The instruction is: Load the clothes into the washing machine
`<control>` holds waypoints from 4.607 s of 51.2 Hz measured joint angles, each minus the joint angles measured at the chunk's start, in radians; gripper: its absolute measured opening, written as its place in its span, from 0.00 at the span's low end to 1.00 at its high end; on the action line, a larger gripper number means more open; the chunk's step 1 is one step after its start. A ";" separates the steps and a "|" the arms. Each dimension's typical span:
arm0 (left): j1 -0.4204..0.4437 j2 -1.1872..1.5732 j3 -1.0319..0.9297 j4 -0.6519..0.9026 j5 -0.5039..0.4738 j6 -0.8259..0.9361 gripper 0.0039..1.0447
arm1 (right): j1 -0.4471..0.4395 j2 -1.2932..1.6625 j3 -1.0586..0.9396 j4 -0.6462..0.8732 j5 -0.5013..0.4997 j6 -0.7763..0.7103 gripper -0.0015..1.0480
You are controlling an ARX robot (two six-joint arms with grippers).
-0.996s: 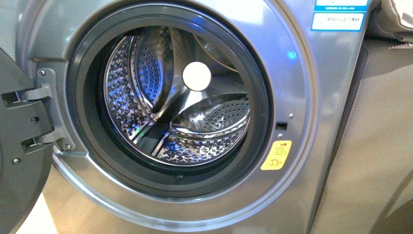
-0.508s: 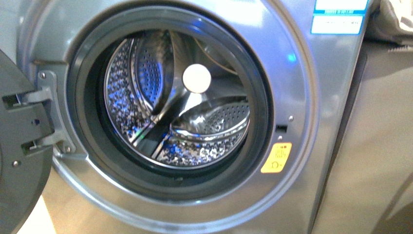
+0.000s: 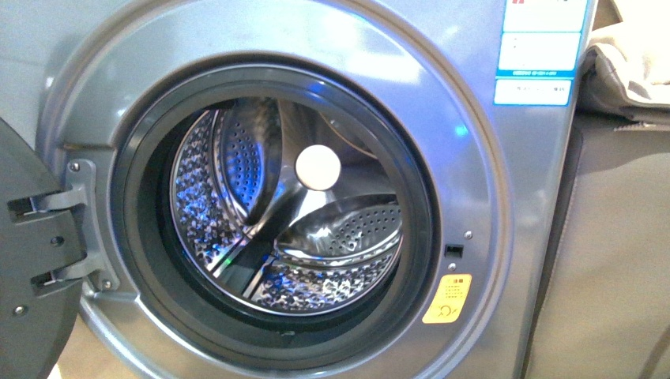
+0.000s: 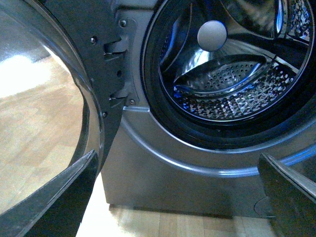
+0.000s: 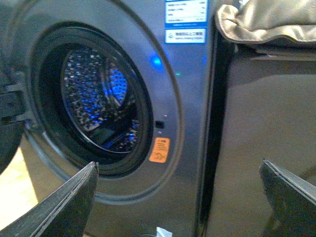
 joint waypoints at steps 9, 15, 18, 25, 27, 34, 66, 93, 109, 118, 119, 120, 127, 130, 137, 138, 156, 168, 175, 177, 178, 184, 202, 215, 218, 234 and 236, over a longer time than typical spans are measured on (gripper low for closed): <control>0.000 0.000 0.000 0.000 0.001 0.000 0.94 | -0.258 0.177 0.080 0.210 -0.300 0.103 0.93; 0.000 0.000 0.000 0.000 0.001 0.000 0.94 | -0.399 0.330 0.162 0.393 -0.446 0.200 0.93; 0.000 0.000 0.000 0.000 0.001 0.000 0.94 | -0.464 0.436 0.216 0.507 -0.491 0.249 0.93; 0.000 0.000 0.000 0.000 0.001 0.000 0.94 | -0.541 0.623 0.332 0.538 -0.526 0.305 0.93; 0.000 0.000 0.000 0.000 0.001 0.000 0.94 | -0.553 0.661 0.366 0.507 -0.523 0.308 0.93; 0.000 0.000 0.000 0.000 0.001 0.000 0.94 | -0.565 0.803 0.542 0.205 -0.435 0.242 0.93; 0.000 0.000 0.000 0.000 0.001 0.000 0.94 | -0.651 1.712 0.867 -0.214 0.029 -0.267 0.93; 0.000 0.000 0.000 0.000 0.001 0.000 0.94 | -0.608 2.177 0.982 -0.039 0.183 -0.275 0.93; 0.000 0.000 0.000 0.000 0.001 0.000 0.94 | -0.580 2.335 1.051 0.018 0.224 -0.240 0.93; 0.000 0.000 0.000 0.000 0.001 0.000 0.94 | -0.566 2.418 1.073 0.045 0.245 -0.221 0.93; 0.000 0.000 0.000 0.000 0.001 0.000 0.94 | -0.566 2.422 1.075 0.046 0.246 -0.221 0.93; 0.000 0.000 0.000 0.000 0.001 0.000 0.94 | -0.565 2.432 1.078 0.048 0.248 -0.219 0.93; 0.000 0.000 0.000 0.000 0.001 0.000 0.94 | -0.563 2.500 1.111 0.069 0.255 -0.196 0.93; 0.000 0.000 0.000 0.000 0.001 0.000 0.94 | -0.561 2.523 1.125 0.076 0.259 -0.185 0.93; 0.000 0.000 0.000 0.000 0.001 0.000 0.94 | -0.554 2.587 1.159 0.087 0.266 -0.160 0.93; 0.000 0.000 0.000 0.000 0.001 0.000 0.94 | -0.554 2.596 1.164 0.088 0.267 -0.158 0.93; 0.000 0.000 0.000 0.000 0.001 0.000 0.94 | -0.554 2.699 1.218 0.101 0.265 -0.146 0.93; 0.000 0.000 0.000 0.000 0.001 0.000 0.94 | -0.567 2.746 1.246 0.103 0.265 -0.149 0.93; 0.000 0.000 0.000 0.000 0.001 0.000 0.94 | -0.573 2.768 1.255 0.107 0.266 -0.153 0.93; 0.000 0.000 0.000 0.000 0.001 0.000 0.94 | -0.574 2.772 1.257 0.108 0.266 -0.155 0.93; 0.000 0.000 0.000 0.000 0.001 0.000 0.94 | -0.574 2.773 1.258 0.108 0.266 -0.156 0.93; 0.000 0.000 0.000 0.000 0.001 0.000 0.94 | -0.578 2.783 1.262 0.113 0.266 -0.170 0.93; 0.000 0.000 0.000 0.000 0.001 0.000 0.94 | -0.581 2.804 1.269 0.115 0.271 -0.193 0.93; 0.000 0.000 0.000 0.000 0.001 0.000 0.94 | -0.586 2.812 1.273 0.116 0.277 -0.204 0.93; 0.000 0.000 0.000 0.000 0.001 0.000 0.94 | -0.588 2.815 1.275 0.116 0.278 -0.204 0.93; 0.000 0.000 0.000 0.000 0.001 0.000 0.94 | -0.597 2.823 1.281 0.116 0.278 -0.220 0.93; 0.000 0.000 0.000 0.000 0.001 0.000 0.94 | -0.598 2.823 1.281 0.116 0.278 -0.221 0.93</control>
